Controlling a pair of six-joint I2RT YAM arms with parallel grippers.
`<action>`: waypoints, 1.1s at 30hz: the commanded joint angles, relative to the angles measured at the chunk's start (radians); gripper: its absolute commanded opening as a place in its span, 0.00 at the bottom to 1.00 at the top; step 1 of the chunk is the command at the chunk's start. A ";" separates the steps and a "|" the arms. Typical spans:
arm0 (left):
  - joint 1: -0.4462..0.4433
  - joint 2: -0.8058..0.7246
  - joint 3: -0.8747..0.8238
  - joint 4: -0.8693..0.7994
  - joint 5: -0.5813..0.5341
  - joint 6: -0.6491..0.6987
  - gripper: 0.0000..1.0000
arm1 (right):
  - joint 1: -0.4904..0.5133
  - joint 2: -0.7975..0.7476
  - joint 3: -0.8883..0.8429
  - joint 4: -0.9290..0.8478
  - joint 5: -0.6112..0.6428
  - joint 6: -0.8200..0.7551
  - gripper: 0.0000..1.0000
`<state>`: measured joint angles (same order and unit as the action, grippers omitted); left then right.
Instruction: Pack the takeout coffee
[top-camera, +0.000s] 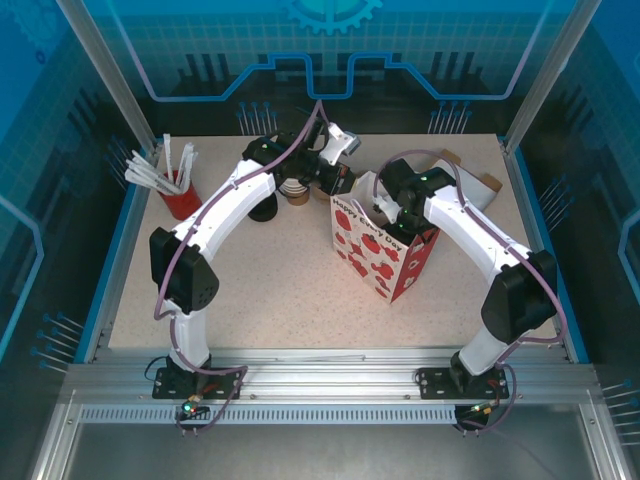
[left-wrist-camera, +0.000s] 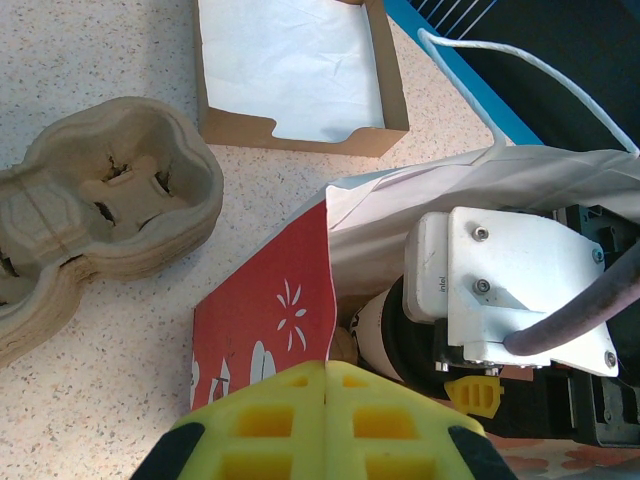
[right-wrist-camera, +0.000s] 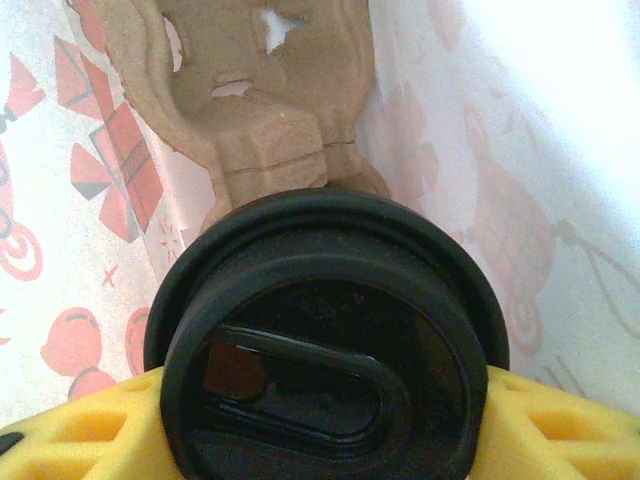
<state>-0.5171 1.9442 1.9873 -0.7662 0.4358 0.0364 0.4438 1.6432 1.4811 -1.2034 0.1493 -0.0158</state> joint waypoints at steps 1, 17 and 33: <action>-0.004 0.005 0.019 -0.047 0.013 0.020 0.00 | -0.010 -0.002 0.008 -0.024 -0.040 0.001 0.28; -0.004 0.006 0.021 -0.048 0.012 0.023 0.00 | -0.009 -0.014 0.018 -0.029 -0.043 0.003 0.28; -0.003 0.007 0.022 -0.050 0.013 0.022 0.00 | -0.004 -0.050 0.035 -0.082 -0.026 0.017 0.28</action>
<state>-0.5171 1.9442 1.9873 -0.7662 0.4358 0.0364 0.4442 1.6272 1.4857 -1.2301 0.1265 -0.0147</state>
